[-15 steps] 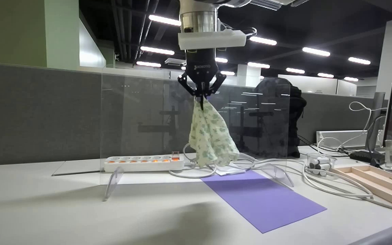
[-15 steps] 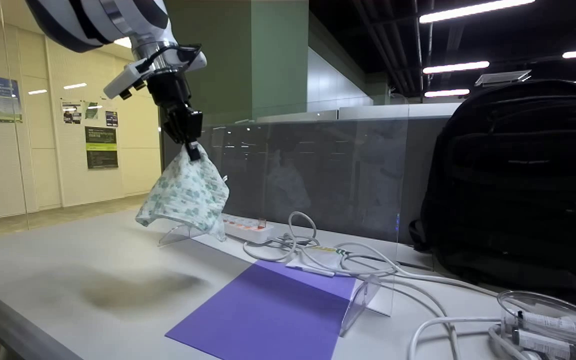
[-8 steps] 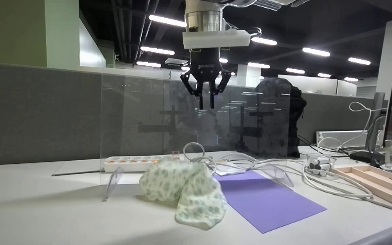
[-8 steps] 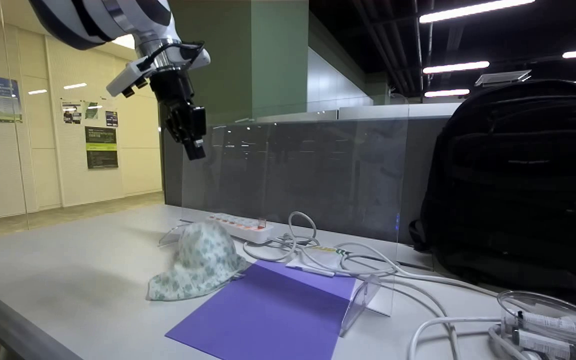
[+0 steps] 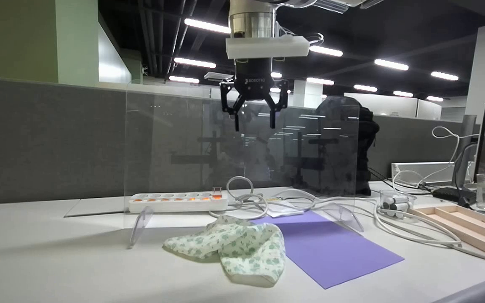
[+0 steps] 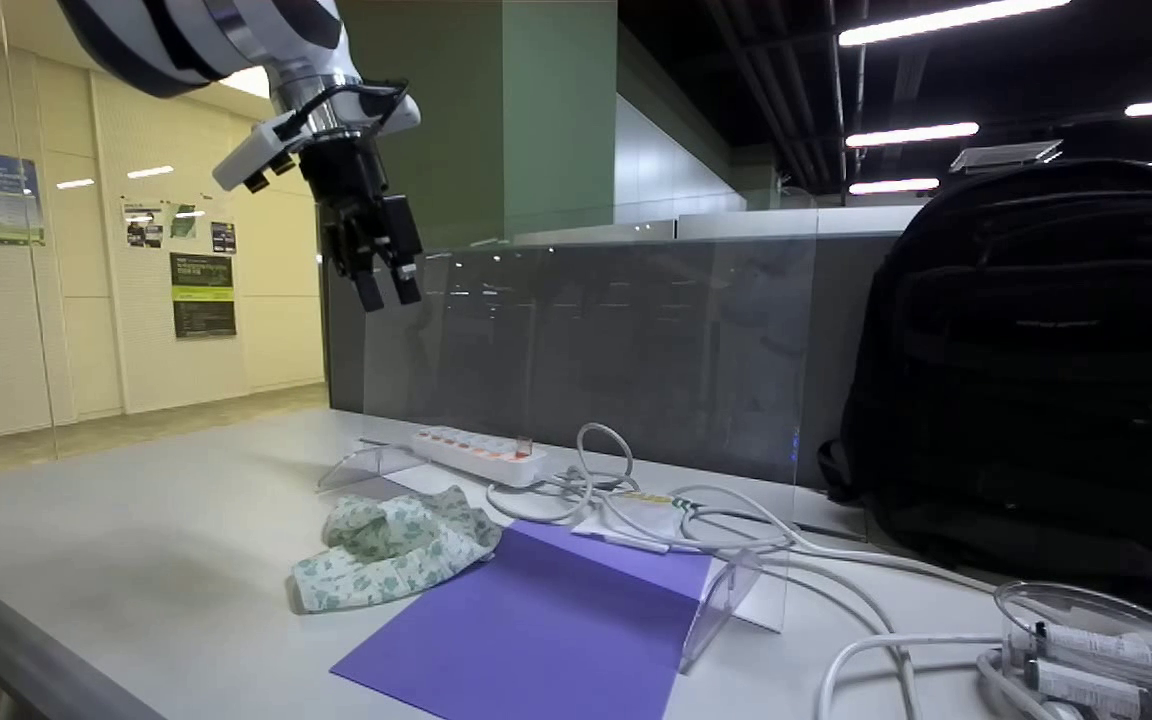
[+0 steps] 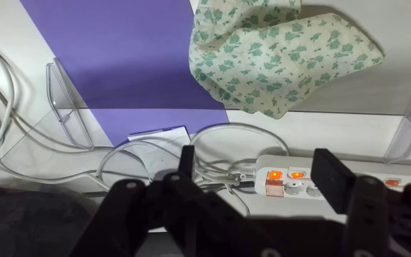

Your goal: Put the cloth on the table

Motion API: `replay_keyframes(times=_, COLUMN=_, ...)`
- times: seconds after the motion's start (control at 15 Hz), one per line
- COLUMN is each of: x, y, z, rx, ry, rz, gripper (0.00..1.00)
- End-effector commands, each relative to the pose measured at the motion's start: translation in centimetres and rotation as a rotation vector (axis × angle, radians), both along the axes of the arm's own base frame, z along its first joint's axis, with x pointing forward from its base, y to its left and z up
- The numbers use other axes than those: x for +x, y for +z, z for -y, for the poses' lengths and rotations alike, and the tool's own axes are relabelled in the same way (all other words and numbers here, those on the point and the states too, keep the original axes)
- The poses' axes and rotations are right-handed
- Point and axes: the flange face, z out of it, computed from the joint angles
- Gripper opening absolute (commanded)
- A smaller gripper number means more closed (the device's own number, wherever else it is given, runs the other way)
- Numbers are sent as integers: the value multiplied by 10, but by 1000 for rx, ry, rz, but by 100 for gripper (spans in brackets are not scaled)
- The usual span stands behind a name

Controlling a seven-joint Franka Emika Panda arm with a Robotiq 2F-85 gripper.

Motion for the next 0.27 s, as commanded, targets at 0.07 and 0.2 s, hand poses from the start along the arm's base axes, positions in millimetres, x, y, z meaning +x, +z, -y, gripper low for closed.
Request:
replay_keyframes(times=0.07, x=-6, y=8, z=3, rx=2, ry=-7, rz=25, gripper=100)
replay_keyframes(times=0.2, x=-6, y=9, z=4, rx=2, ry=-9, rz=26, gripper=100)
